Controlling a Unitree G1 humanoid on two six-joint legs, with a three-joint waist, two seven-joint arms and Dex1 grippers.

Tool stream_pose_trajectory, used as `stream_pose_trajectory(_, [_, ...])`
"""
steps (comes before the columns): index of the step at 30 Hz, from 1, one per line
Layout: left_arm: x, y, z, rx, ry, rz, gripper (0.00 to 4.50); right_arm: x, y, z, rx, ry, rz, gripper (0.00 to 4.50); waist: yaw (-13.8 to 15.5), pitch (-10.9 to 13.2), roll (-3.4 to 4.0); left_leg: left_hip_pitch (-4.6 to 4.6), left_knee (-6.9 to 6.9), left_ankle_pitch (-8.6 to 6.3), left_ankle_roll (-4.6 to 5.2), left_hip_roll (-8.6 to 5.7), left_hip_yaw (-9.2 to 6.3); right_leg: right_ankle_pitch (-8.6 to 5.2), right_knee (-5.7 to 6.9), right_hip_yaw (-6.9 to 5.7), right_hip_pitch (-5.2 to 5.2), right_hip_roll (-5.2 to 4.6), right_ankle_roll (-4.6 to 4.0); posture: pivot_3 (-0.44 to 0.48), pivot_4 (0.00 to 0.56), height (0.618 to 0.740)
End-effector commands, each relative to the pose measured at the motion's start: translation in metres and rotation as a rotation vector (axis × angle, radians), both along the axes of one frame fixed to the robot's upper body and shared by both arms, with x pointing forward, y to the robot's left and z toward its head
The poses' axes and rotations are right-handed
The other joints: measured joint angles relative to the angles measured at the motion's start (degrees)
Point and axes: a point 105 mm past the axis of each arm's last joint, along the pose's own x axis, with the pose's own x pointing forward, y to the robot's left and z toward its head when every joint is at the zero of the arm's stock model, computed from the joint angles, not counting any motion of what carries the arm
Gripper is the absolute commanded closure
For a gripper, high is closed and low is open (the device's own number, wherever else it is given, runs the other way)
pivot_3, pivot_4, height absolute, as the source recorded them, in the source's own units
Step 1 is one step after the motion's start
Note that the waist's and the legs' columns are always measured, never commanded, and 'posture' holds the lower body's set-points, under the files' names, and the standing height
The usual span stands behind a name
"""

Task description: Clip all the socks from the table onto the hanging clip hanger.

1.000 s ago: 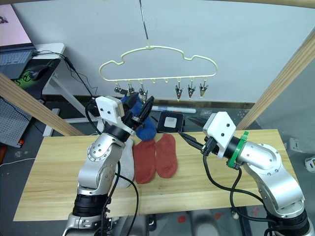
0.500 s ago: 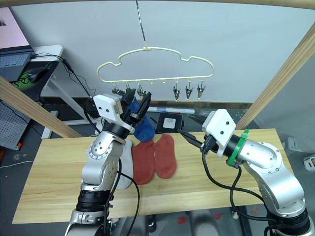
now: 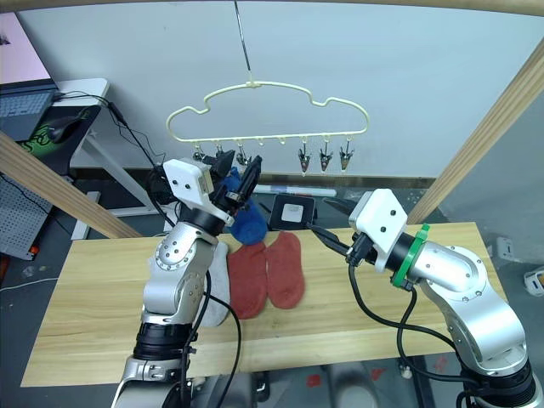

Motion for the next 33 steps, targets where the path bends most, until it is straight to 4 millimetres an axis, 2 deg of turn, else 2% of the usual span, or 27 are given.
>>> stream_pose_trajectory(1, [-0.003,-0.001,0.010,0.000,-0.042,0.004,1.70,-0.009,0.004,0.006,0.007,-0.036,0.028,2.08,0.0,0.0,0.00,0.00,0.00,0.00,0.00,0.00,0.00,0.00,0.00,0.00,0.00,0.00,0.00,-0.251,0.262,0.736])
stream_pose_trajectory(12, [0.000,-0.001,0.008,0.042,-0.026,0.026,1.70,-0.010,0.004,0.004,0.005,-0.030,0.030,2.08,0.0,0.0,0.00,0.00,0.00,0.00,0.00,0.00,0.01,0.00,0.00,0.00,0.00,0.00,0.00,-0.252,0.259,0.736])
stream_pose_trajectory(31, [0.006,-0.003,0.025,0.092,0.002,0.090,1.70,-0.009,0.004,0.003,0.003,-0.025,0.030,2.08,0.0,0.0,-0.01,0.00,0.00,0.00,0.00,0.01,-0.01,0.01,0.02,0.00,0.00,0.00,0.00,-0.246,0.262,0.736])
stream_pose_trajectory(33, [0.006,-0.003,0.026,0.090,0.003,0.090,2.05,-0.009,0.004,0.003,0.003,-0.025,0.030,2.08,0.0,0.0,-0.01,0.00,0.00,0.00,0.00,0.01,0.00,0.01,0.02,0.00,0.00,0.00,0.00,-0.246,0.263,0.736])
